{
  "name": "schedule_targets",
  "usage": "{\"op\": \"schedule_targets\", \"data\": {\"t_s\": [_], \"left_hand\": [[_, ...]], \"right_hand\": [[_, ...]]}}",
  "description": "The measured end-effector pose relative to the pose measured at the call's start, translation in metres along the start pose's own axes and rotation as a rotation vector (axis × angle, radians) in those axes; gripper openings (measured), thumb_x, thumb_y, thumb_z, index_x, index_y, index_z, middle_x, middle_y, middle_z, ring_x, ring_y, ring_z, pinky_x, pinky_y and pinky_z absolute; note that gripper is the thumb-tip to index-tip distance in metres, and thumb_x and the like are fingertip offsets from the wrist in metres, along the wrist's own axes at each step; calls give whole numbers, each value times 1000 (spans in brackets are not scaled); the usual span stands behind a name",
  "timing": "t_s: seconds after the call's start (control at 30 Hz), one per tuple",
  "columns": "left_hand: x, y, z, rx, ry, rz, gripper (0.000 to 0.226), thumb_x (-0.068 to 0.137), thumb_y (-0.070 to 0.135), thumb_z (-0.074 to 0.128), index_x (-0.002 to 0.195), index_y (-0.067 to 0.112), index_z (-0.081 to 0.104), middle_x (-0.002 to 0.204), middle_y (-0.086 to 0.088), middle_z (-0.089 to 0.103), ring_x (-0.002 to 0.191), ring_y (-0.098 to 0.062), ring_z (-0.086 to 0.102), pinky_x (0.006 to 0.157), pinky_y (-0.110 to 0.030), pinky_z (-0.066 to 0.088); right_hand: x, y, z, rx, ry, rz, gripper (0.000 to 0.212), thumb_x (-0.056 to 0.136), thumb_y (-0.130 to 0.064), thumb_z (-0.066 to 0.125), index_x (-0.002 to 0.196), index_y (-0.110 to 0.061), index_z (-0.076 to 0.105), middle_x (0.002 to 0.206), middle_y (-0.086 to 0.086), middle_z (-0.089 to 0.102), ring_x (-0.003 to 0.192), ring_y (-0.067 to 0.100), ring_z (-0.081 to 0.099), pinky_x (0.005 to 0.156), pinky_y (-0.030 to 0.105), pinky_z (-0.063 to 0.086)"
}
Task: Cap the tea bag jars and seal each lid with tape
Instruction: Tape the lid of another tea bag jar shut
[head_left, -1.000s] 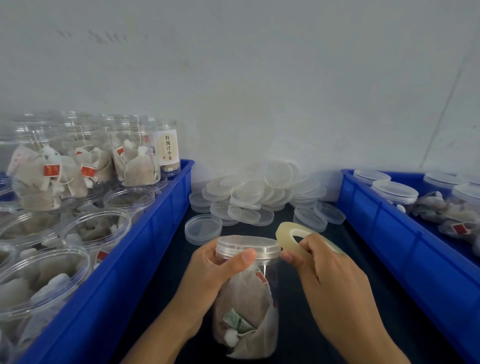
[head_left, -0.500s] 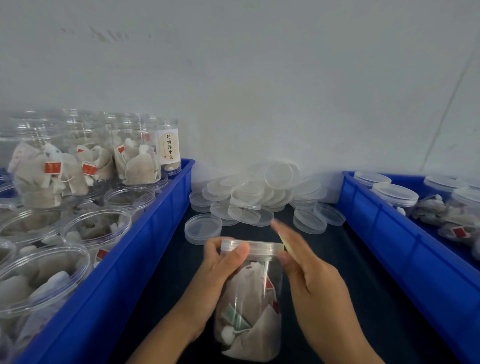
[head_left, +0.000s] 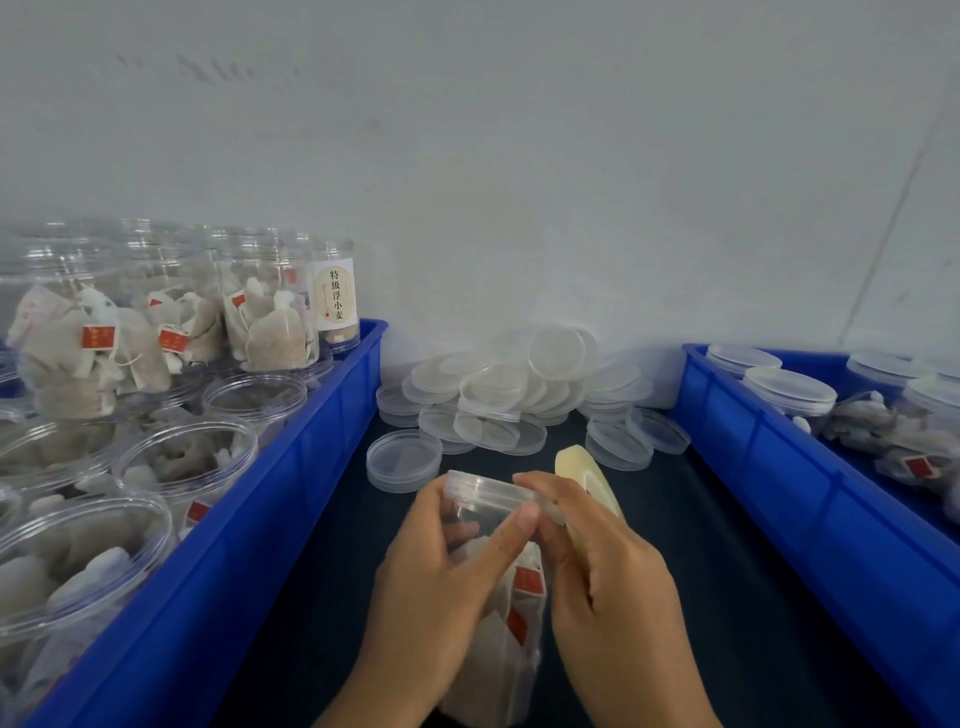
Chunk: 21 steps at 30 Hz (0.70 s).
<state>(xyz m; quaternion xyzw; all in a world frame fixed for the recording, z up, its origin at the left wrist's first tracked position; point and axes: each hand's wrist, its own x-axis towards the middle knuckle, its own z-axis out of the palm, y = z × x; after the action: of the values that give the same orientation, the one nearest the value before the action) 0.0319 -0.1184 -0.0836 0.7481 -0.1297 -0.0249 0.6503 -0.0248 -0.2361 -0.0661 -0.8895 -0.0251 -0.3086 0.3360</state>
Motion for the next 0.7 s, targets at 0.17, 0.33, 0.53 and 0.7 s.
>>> {"op": "schedule_targets", "data": {"t_s": [0.17, 0.33, 0.53, 0.7], "left_hand": [[5, 7, -5, -127, -56, -43, 74, 39, 63, 72, 104, 27, 64, 86, 17, 74, 77, 0, 71, 58, -12, 48], [6, 7, -10, -171, 38, -2, 72, 37, 58, 77, 99, 25, 64, 84, 19, 73, 75, 1, 70, 57, -13, 51], [10, 1, -19, -18, 194, 139, 75, 32, 65, 78, 100, 42, 54, 97, 40, 60, 88, 21, 56, 66, -9, 40], [10, 3, -22, 15, 186, 184, 78, 31, 64, 80, 103, 46, 54, 104, 36, 60, 93, 15, 57, 73, -16, 45]], "right_hand": [[-1, -2, -4, 31, -72, -50, 48, 88, -50, 29, 134, -52, 40, 100, -26, 61, 89, -11, 58, 71, 8, 47], [1, -1, -16, -22, -103, 16, 64, 82, -58, 30, 137, -58, -2, 81, -37, 54, 81, -19, 54, 64, 5, 44], [4, 3, -26, -257, -167, 43, 35, 89, -59, 27, 121, -47, 29, 72, -14, 55, 69, -4, 55, 56, 16, 42], [6, 14, -29, -276, -223, 83, 25, 88, -61, 23, 108, -49, 33, 63, -6, 55, 65, -2, 55, 51, 19, 39]]}}
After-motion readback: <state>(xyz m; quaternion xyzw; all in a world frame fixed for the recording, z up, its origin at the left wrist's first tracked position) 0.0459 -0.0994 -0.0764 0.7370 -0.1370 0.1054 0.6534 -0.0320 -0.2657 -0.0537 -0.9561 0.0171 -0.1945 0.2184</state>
